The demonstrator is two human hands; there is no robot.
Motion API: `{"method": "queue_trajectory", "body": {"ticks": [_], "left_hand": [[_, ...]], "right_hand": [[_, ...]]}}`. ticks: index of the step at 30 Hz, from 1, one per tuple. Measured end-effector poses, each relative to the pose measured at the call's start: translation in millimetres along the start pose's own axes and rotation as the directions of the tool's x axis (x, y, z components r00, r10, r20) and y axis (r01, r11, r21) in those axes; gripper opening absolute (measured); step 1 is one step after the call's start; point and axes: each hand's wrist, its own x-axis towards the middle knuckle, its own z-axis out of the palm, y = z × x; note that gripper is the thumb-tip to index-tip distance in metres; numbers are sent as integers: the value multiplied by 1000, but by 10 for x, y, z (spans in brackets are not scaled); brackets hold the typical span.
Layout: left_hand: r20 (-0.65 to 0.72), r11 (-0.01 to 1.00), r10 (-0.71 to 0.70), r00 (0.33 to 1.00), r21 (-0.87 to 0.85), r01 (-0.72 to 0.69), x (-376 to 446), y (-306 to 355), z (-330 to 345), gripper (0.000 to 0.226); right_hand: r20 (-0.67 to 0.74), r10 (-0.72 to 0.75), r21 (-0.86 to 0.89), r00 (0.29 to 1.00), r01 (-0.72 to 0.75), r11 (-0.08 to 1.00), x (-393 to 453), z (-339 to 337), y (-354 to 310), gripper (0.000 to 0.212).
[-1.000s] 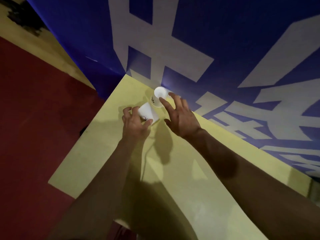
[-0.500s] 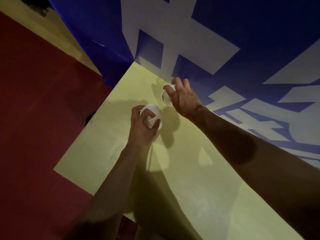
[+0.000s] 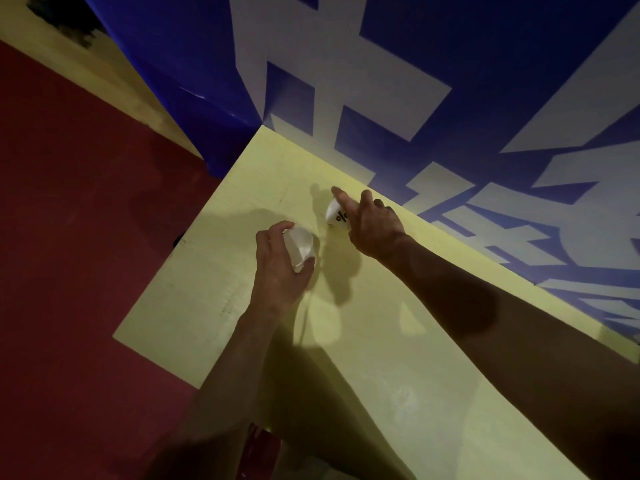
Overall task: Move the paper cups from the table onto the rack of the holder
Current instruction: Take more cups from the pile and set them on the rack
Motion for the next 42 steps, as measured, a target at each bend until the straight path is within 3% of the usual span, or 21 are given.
{"method": "queue_trajectory", "body": {"ticks": [3, 6, 11, 19, 23, 31, 36, 42], "left_hand": [[10, 1000, -19, 1000, -2, 19, -92, -23, -70, 78], [-15, 1000, -10, 1000, 5, 10, -204, -24, -148, 77], [11, 1000, -2, 1000, 16, 2, -432, 108, -166, 79], [170, 996, 67, 983, 41, -75, -846, 590, 115, 73], [306, 968, 189, 933, 101, -230, -1235, 896, 523, 72], [435, 905, 328, 838, 109, -411, -2327, 1639, 1603, 69], [453, 871, 397, 798, 87, -483, -3079, 2300, 2333, 66], [464, 834, 498, 732, -27, -551, -3994, 3093, 3356, 64]], "right_hand": [[104, 11, 9, 995, -12, 1000, -40, 12, -25, 79], [88, 14, 96, 996, -22, 995, -112, 35, -69, 60], [-74, 11, 215, 997, 5, 977, -461, 92, -56, 46], [-380, 213, 475, 900, -7, 880, -1786, 61, 213, 55], [-399, 368, 568, 840, -89, 818, -2700, 194, 509, 79], [-333, 602, 709, 726, -228, 667, -4519, 893, 1197, 68], [-376, 656, 765, 654, -180, 618, -5594, 1218, 1844, 63], [-422, 633, 768, 648, -116, 630, -6797, 1537, 2606, 63]]}}
